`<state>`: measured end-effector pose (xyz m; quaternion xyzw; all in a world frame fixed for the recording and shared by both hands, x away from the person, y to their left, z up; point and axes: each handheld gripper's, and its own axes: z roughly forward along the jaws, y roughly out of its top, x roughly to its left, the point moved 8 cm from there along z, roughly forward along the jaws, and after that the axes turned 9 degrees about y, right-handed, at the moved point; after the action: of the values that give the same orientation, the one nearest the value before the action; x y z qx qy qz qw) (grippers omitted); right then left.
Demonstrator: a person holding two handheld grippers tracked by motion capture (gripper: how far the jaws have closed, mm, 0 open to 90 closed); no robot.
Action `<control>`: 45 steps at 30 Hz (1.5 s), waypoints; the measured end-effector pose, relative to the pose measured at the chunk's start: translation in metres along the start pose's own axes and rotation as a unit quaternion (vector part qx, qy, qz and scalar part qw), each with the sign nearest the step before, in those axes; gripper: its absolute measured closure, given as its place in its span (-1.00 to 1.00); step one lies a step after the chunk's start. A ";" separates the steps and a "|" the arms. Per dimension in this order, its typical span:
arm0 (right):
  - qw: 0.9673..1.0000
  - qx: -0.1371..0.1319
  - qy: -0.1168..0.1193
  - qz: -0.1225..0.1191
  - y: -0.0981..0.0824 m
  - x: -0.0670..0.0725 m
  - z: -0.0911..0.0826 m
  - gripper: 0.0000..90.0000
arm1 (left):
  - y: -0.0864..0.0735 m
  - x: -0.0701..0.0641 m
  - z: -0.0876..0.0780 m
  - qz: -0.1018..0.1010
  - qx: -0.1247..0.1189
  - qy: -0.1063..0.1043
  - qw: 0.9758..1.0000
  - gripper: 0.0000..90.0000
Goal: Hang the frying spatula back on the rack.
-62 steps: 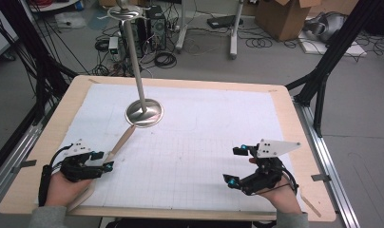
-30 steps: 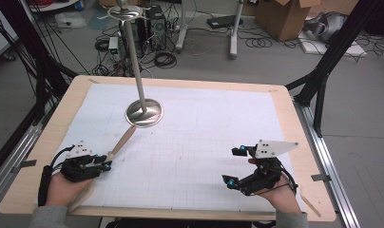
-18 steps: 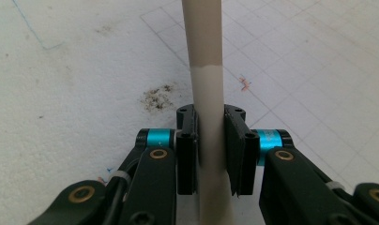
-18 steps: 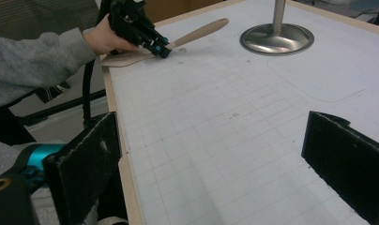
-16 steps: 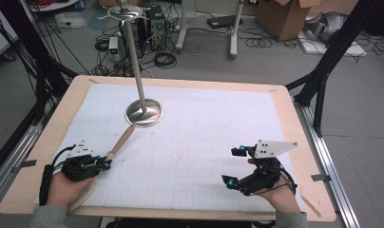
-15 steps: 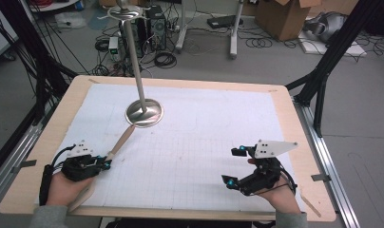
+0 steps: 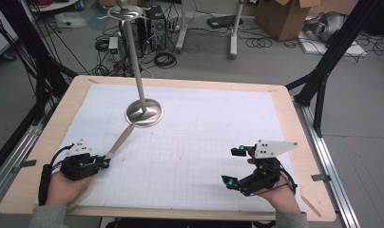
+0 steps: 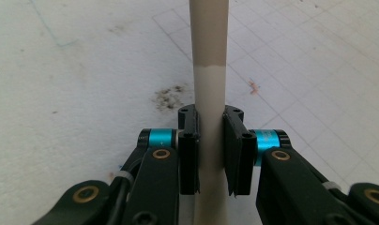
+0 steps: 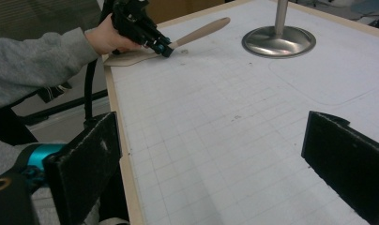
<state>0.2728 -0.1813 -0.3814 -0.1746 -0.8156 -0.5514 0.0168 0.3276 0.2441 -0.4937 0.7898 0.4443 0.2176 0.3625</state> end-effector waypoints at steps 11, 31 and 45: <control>1.000 0.002 -0.002 0.001 -0.001 0.000 -0.001 -0.91 | 0.013 0.013 -0.022 -0.020 -0.053 0.007 0.998 0.72; 1.000 0.002 -0.007 0.002 -0.003 0.002 -0.004 -0.91 | 0.030 0.018 -0.039 -0.033 -0.101 -0.007 0.994 0.73; 1.000 0.004 -0.006 0.002 -0.004 0.003 -0.003 -0.91 | 0.040 0.019 -0.047 -0.034 -0.116 -0.015 0.993 0.72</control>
<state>0.2687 -0.1846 -0.3834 -0.1794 -0.8173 -0.5473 0.0139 0.3270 0.2644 -0.4324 0.7299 0.4375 0.2433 0.4654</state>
